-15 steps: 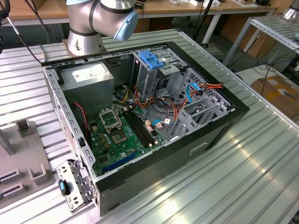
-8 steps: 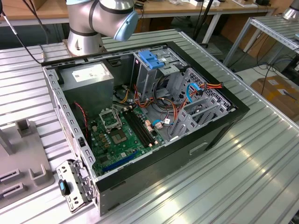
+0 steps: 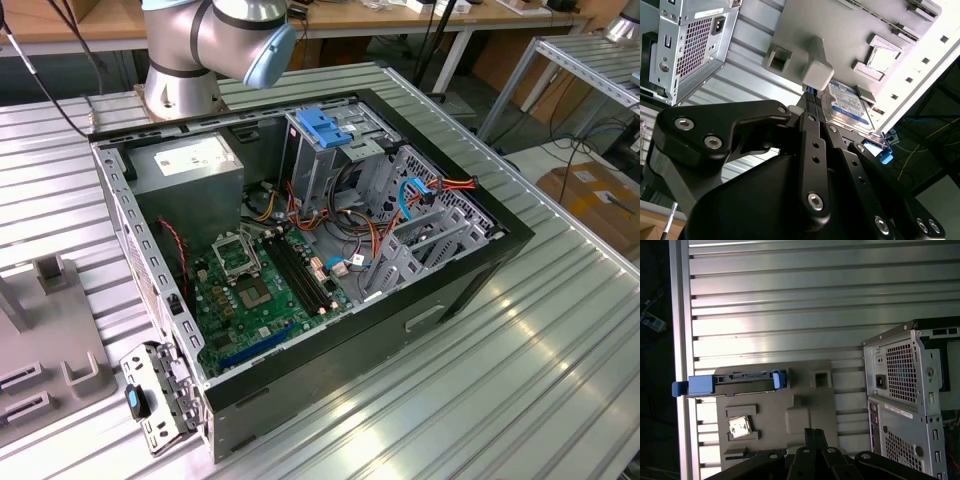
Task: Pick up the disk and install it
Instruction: 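Reach for the disk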
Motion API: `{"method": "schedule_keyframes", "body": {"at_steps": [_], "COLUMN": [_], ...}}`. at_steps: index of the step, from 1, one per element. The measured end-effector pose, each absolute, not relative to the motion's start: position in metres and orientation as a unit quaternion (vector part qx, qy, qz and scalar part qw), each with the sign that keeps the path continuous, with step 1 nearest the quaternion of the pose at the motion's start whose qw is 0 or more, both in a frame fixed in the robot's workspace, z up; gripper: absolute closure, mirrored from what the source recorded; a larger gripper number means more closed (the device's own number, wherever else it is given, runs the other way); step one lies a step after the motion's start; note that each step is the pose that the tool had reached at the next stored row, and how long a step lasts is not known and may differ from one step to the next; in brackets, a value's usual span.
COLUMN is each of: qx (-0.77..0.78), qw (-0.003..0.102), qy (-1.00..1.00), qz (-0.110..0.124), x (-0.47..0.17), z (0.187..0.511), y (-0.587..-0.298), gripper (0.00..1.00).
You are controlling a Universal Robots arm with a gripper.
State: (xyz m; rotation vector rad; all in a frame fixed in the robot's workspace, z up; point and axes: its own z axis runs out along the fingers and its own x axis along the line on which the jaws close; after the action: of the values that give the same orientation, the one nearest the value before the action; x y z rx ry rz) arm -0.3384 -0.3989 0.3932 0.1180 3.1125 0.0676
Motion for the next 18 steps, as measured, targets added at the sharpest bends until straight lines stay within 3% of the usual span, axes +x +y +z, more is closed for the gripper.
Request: {"method": "schedule_keyframes", "body": {"at_steps": [18], "qx": [0.038], "qw": [0.013], "qy": [0.999], "qz": [0.022], "x": [-0.3464], "z": [0.3931], "y": [-0.3989], "gripper": [0.89]}}
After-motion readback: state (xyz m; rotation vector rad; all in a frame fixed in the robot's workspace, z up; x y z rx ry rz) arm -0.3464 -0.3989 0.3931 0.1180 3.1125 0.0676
